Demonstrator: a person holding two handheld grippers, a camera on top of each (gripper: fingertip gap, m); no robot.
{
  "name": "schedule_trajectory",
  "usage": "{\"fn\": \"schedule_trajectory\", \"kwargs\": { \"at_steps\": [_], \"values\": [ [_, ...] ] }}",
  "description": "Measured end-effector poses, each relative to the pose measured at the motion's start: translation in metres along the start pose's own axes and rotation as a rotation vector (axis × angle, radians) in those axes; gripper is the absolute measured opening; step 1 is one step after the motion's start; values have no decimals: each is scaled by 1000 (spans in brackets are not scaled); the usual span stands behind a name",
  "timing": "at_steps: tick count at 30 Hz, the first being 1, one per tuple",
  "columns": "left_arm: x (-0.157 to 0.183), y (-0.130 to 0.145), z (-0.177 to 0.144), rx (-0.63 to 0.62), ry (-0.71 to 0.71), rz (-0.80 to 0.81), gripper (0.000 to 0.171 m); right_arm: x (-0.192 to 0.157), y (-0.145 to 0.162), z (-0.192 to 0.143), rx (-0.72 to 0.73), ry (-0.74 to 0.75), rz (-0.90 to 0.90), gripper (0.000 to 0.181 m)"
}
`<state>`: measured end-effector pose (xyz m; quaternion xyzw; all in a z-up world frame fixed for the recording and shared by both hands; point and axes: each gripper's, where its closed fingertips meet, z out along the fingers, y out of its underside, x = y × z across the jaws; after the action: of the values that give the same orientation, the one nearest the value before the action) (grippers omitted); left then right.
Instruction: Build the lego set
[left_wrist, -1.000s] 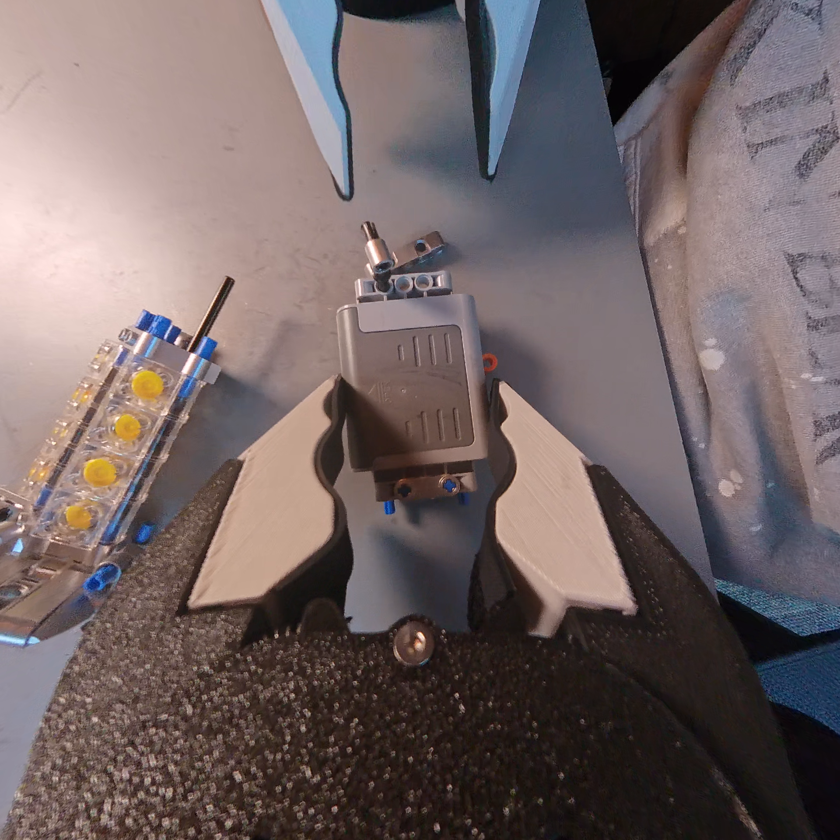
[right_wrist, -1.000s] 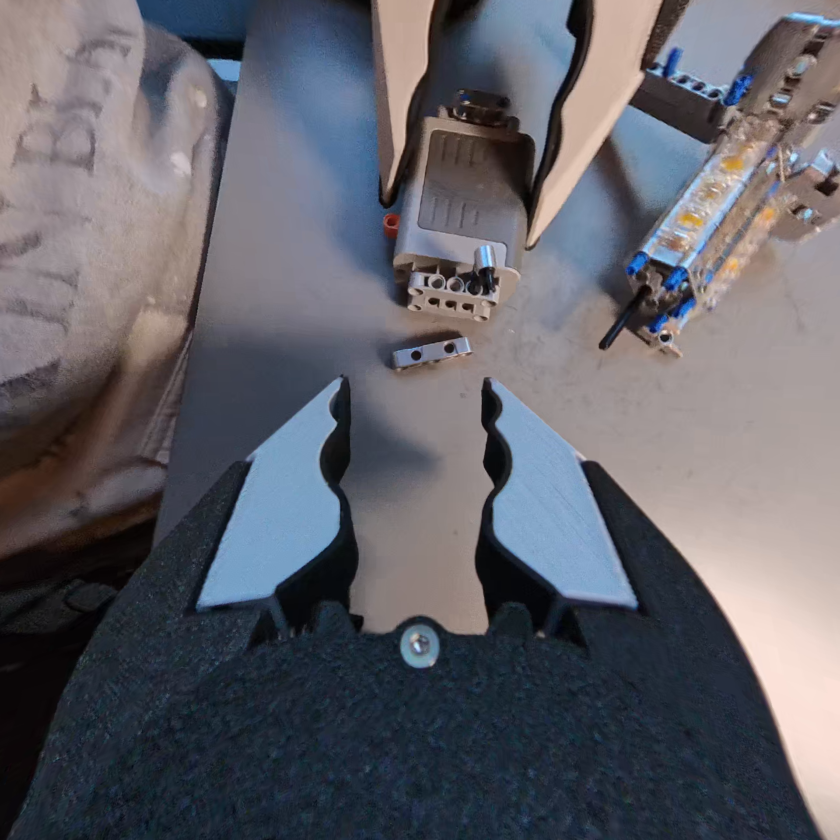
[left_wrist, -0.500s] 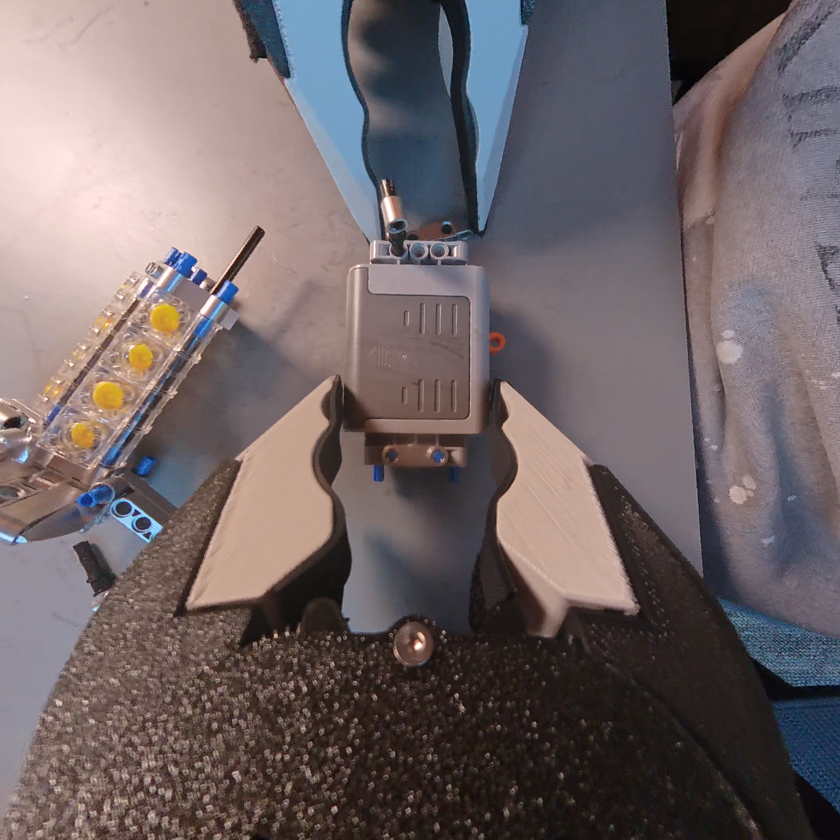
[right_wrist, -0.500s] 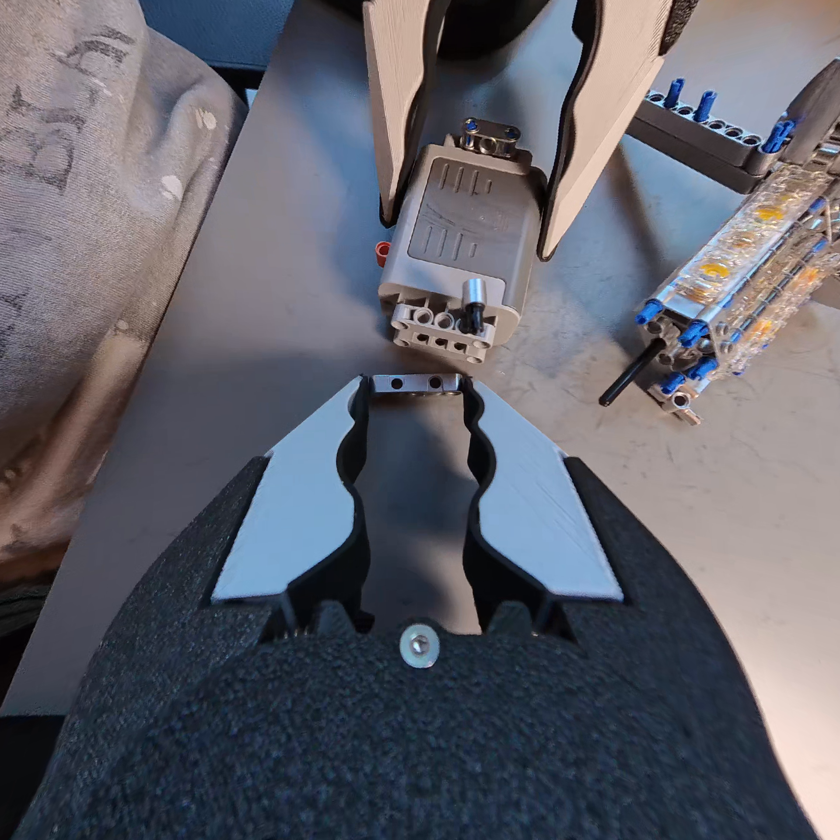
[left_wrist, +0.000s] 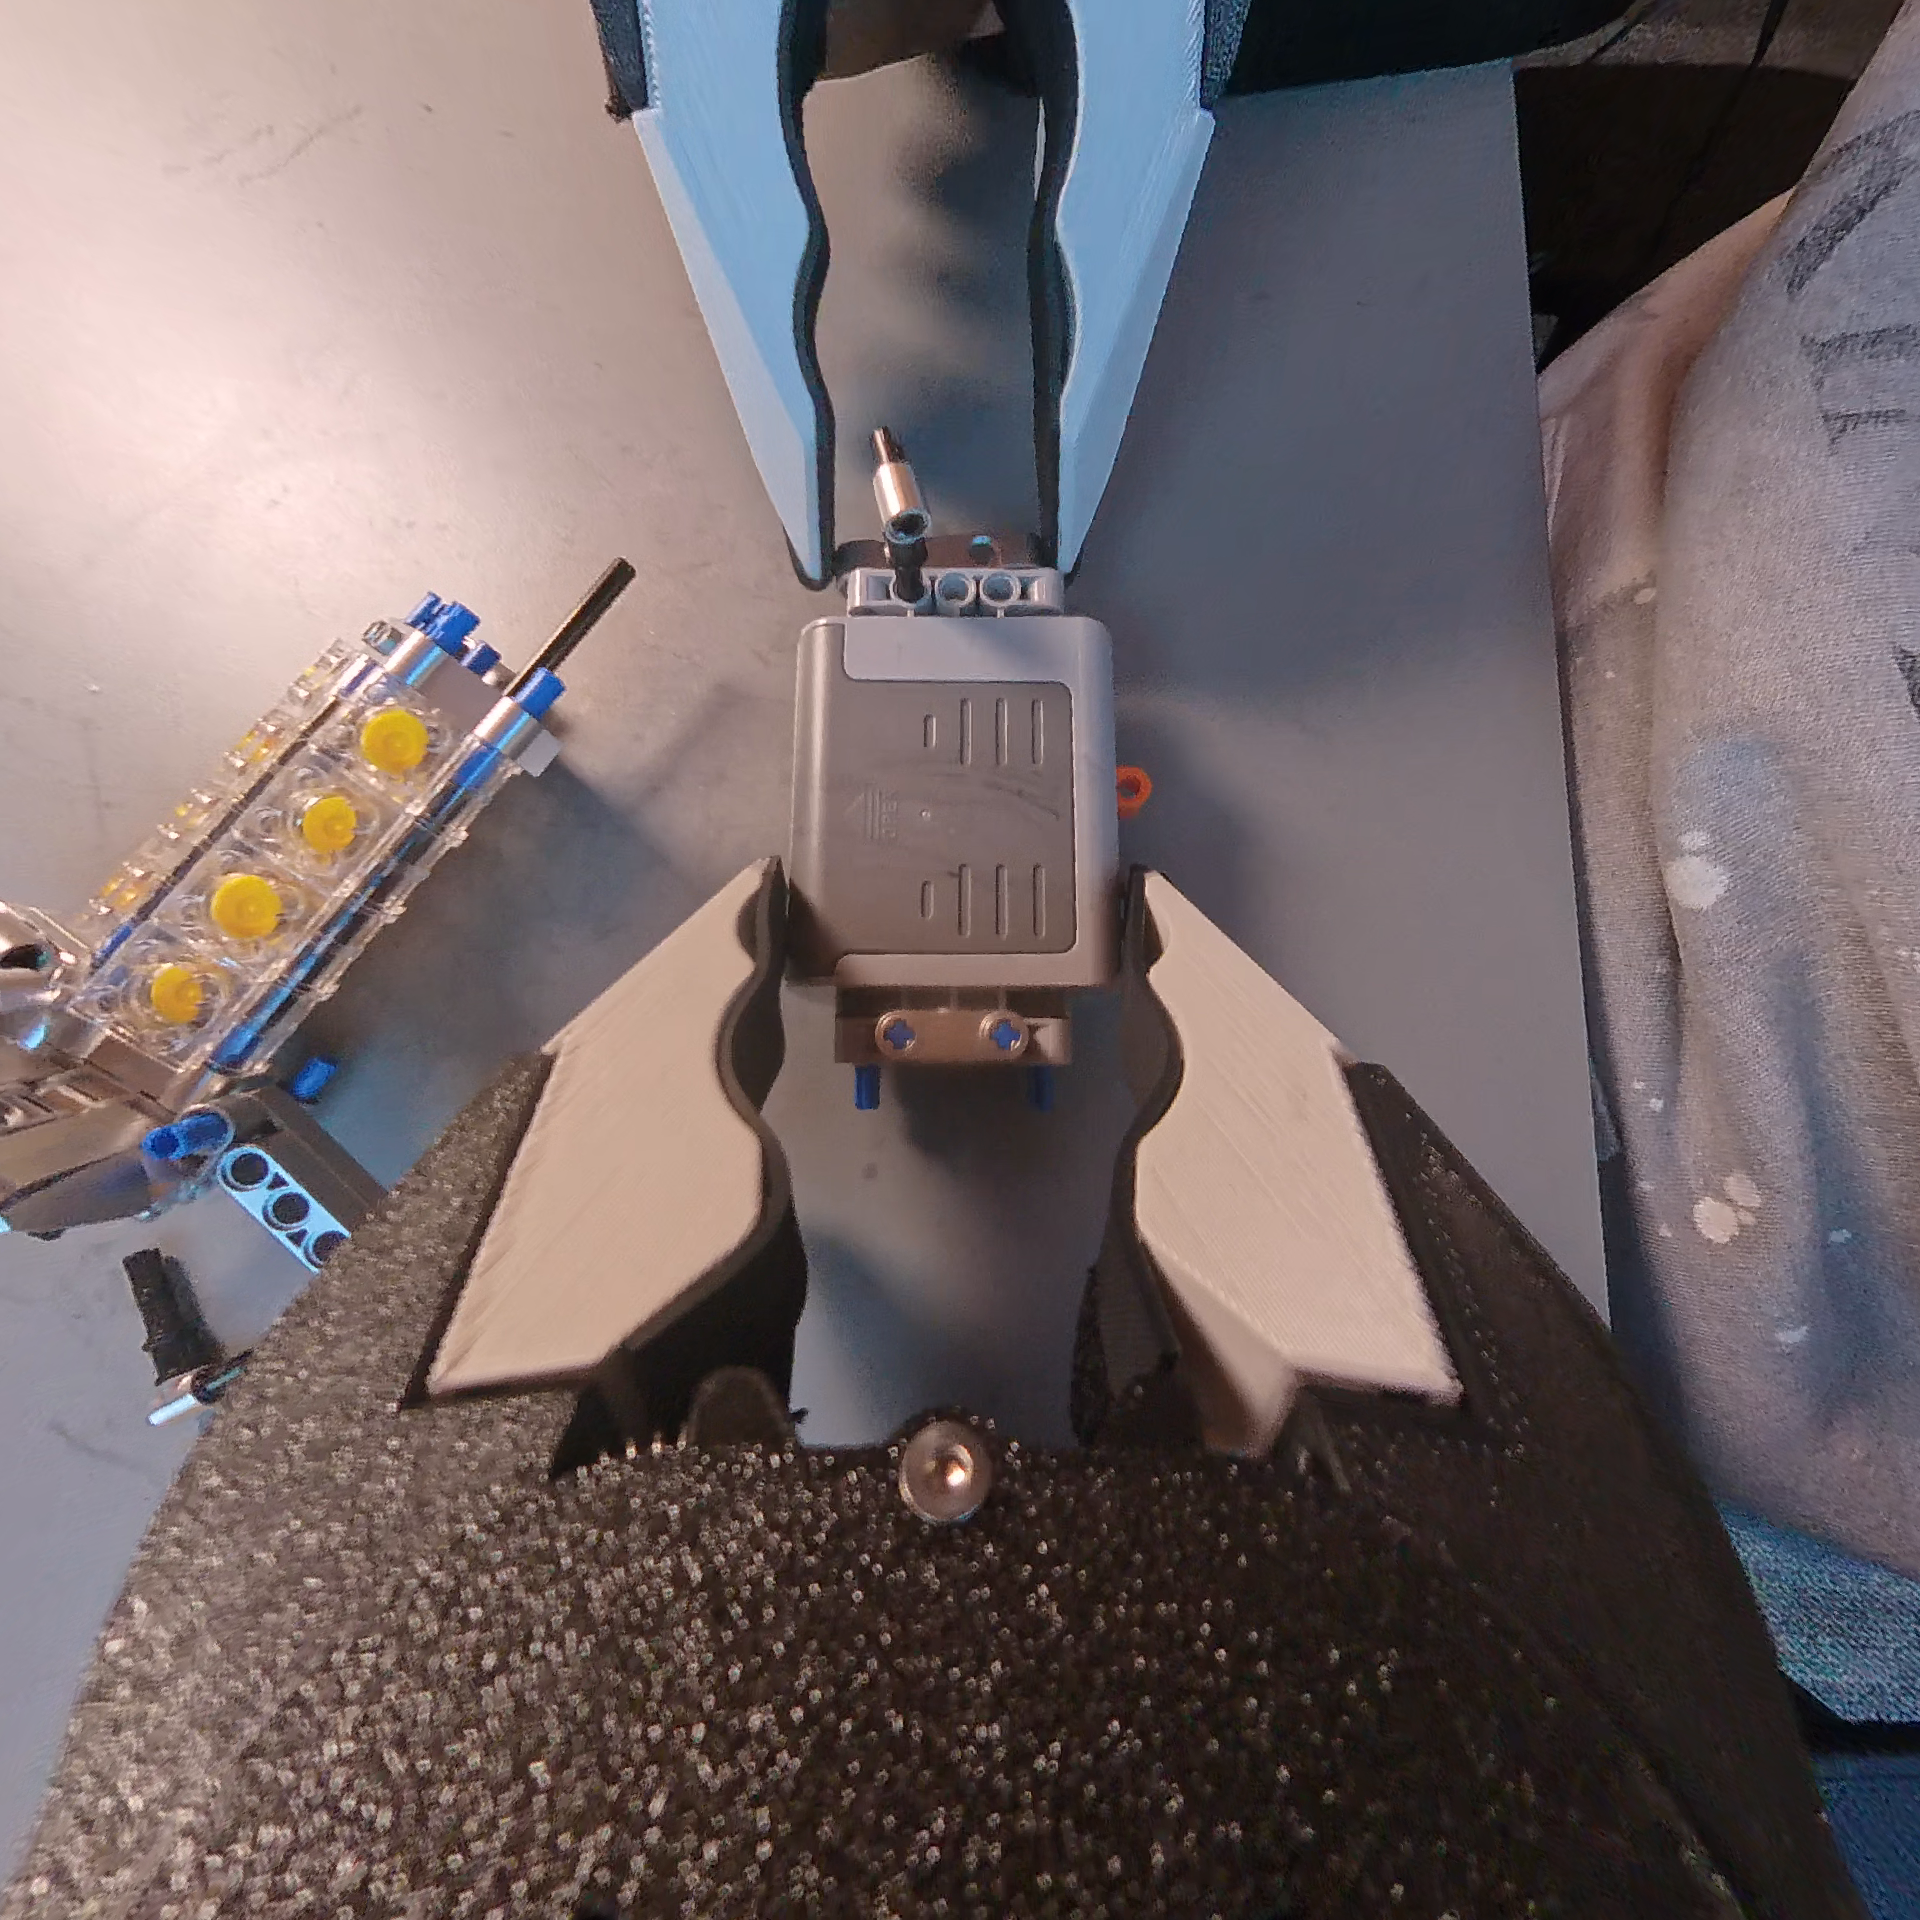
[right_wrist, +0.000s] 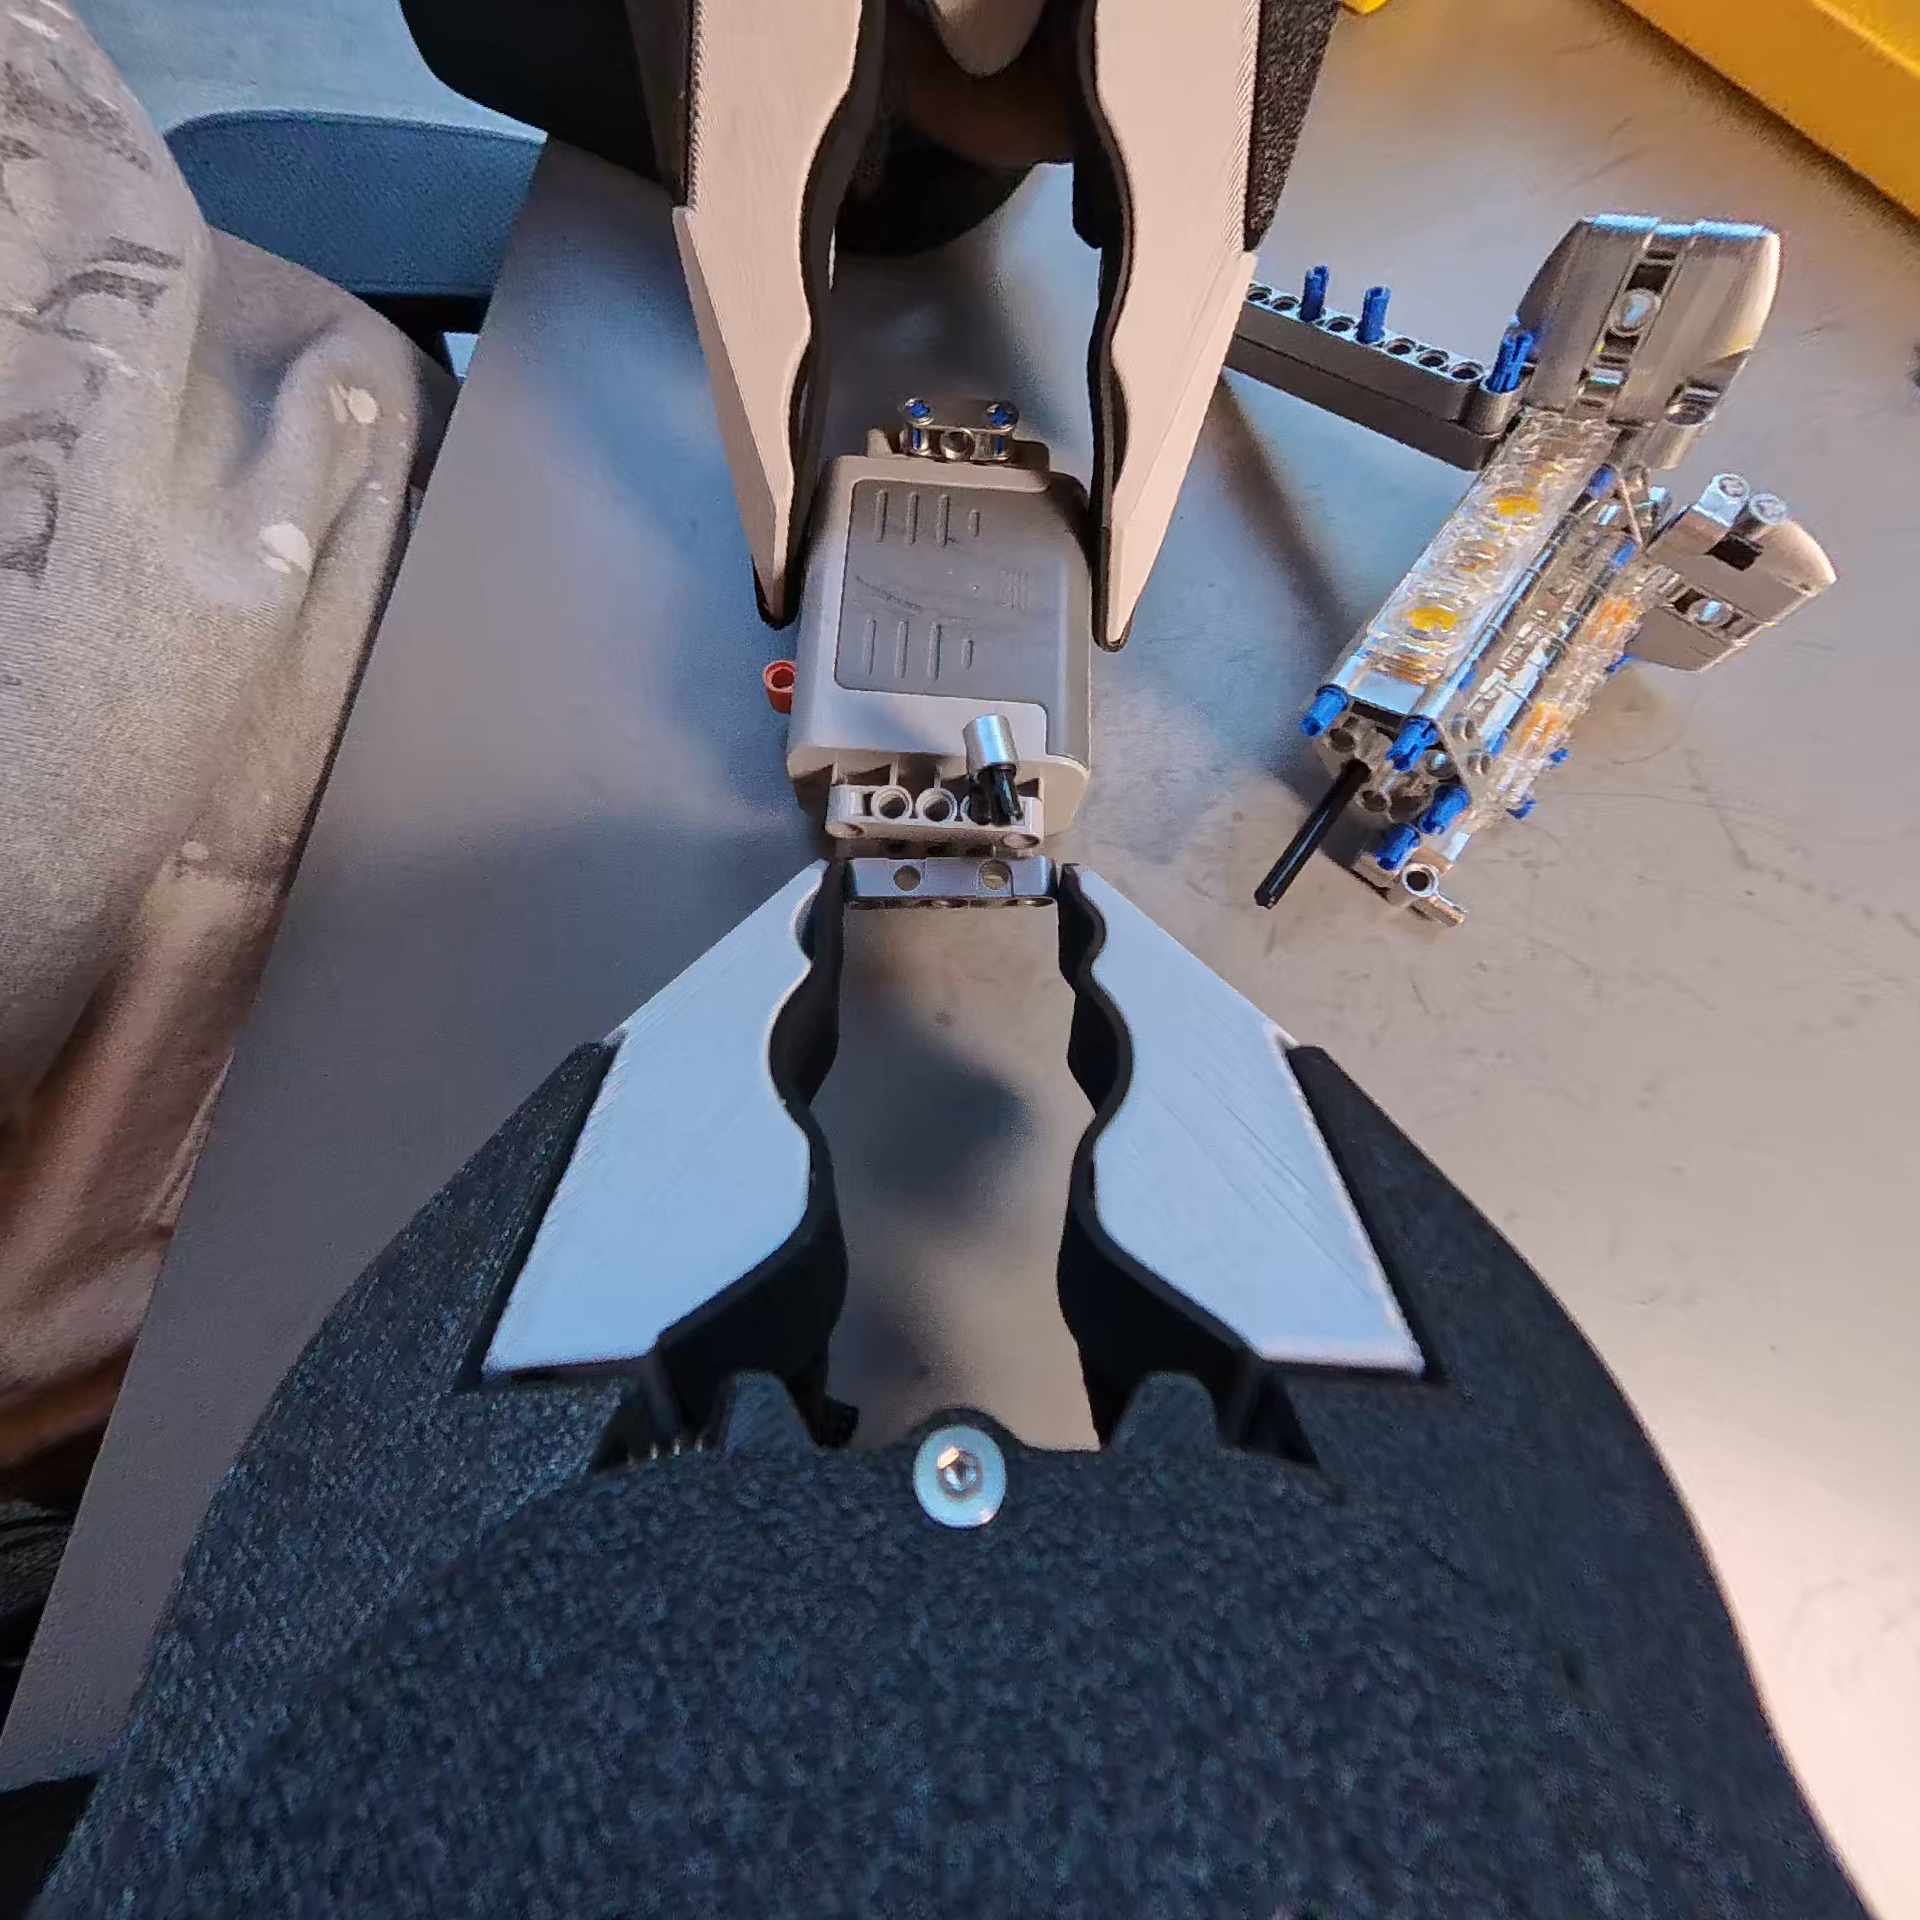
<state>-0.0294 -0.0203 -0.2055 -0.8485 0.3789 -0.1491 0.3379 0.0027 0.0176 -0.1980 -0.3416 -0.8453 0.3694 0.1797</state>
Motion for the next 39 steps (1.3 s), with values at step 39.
{"fn": "schedule_trajectory", "kwargs": {
  "at_steps": [39],
  "values": [
    [-5,-9,7,16,-118,81,64,-1,-8,1,-153,-63,33,41]
  ]
}}
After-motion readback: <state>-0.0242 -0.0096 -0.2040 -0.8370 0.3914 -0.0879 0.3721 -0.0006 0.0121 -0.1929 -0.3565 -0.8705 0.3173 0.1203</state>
